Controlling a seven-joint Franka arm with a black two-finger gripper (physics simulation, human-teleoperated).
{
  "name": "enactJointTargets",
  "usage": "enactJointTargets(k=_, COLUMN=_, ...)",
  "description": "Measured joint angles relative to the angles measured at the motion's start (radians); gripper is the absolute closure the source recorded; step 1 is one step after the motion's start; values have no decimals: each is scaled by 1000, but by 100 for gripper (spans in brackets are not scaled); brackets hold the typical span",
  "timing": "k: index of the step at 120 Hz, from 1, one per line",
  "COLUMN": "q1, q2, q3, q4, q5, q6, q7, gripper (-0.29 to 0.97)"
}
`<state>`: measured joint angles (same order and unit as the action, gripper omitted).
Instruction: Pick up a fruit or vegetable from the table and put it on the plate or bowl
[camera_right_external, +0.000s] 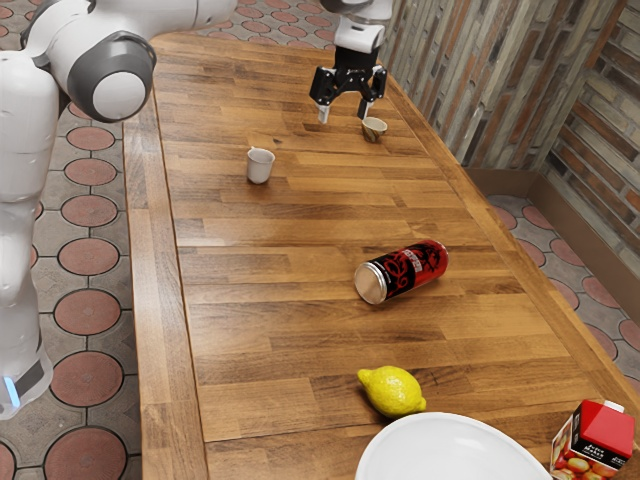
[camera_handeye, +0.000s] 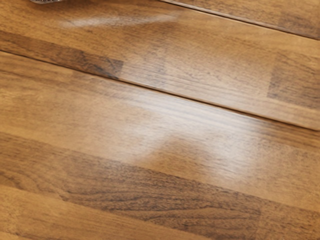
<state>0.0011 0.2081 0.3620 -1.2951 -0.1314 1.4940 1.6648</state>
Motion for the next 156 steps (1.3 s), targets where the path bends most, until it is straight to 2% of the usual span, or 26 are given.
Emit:
enactJointTargets(k=38, q1=-1, q2=-1, q3=1, q4=1, q5=1, q6=-1, q7=21, gripper=0)
enactJointTargets(k=48, q1=-4, q2=-39, q3=2, q4=64, q5=2, q6=-14, q7=22, gripper=0)
enactJointTargets(k=72, q1=-20, q2=-408, q3=-7, q4=125, q5=7, q6=-133, q7=17, gripper=0)
enactJointTargets(k=78, q1=-16, q2=-492, q3=-63, q4=98, q5=18, q6=-172, q7=13, gripper=0)
enactJointTargets(k=81, q1=-17, q2=-548, q3=-105, q4=43, q5=30, q6=-181, q7=10, gripper=0)
enactJointTargets(k=86, q1=-16, q2=-703, q3=-180, q4=-140, q5=46, q6=-164, q7=4, gripper=0)
enactJointTargets(k=92, q1=-35, q2=-840, q3=-256, q4=-314, q5=57, q6=-150, q7=-7, gripper=0)
enactJointTargets(k=100, q1=-115, q2=-930, q3=-364, q4=-498, q5=61, q6=-136, q7=-32, gripper=0)
enactJointTargets(k=109, q1=-137, q2=-953, q3=-454, q4=-609, q5=39, q6=-118, q7=-60, gripper=0)
enactJointTargets(k=121, q1=-138, q2=-956, q3=-479, q4=-672, q5=20, q6=-85, q7=-96, gripper=0)
enactJointTargets(k=129, q1=-129, q2=-920, q3=-486, q4=-683, q5=13, q6=-68, q7=-132, gripper=0)
enactJointTargets(k=136, q1=-124, q2=-889, q3=-533, q4=-687, q5=10, q6=-56, q7=-168, gripper=0)
enactJointTargets(k=150, q1=-53, q2=-808, q3=-663, q4=-684, q5=-22, q6=-24, q7=-244, gripper=0)
enactJointTargets(k=156, q1=4, q2=-772, q3=-723, q4=-683, q5=-39, q6=3, q7=-280, gripper=0)
